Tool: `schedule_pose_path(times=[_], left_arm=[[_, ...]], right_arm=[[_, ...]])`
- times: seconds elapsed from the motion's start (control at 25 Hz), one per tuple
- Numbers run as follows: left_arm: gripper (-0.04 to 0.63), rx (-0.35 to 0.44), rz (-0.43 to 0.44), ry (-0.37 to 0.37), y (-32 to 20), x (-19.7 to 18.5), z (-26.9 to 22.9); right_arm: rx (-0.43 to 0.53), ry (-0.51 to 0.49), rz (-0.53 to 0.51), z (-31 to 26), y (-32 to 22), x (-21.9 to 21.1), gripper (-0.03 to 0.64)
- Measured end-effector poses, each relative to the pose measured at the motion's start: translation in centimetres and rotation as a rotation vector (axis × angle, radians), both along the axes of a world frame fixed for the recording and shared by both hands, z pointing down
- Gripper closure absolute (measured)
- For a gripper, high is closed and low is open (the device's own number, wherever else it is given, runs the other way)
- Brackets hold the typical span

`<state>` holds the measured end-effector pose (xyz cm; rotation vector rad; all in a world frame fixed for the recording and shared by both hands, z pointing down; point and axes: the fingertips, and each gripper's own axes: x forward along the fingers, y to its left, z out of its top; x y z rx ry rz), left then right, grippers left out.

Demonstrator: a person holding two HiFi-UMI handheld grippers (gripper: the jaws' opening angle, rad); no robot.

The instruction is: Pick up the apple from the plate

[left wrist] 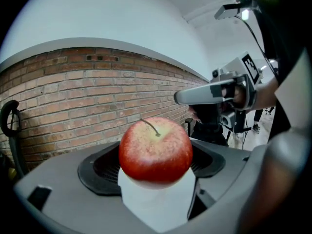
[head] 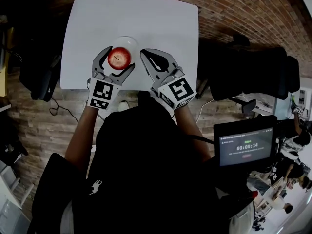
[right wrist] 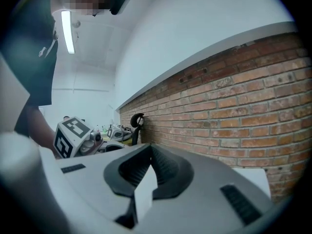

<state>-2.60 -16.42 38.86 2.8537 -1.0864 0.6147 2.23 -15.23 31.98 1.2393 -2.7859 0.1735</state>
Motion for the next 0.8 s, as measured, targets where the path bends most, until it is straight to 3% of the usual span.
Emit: schedule_pose_path(times=[0.8], left_arm=[[0.181,0.003,0.032,-0.008,1.8,0.1,-0.8]], right_arm=[[-0.008,0.008,0.032,0.0,1.4,1.0,0.614]])
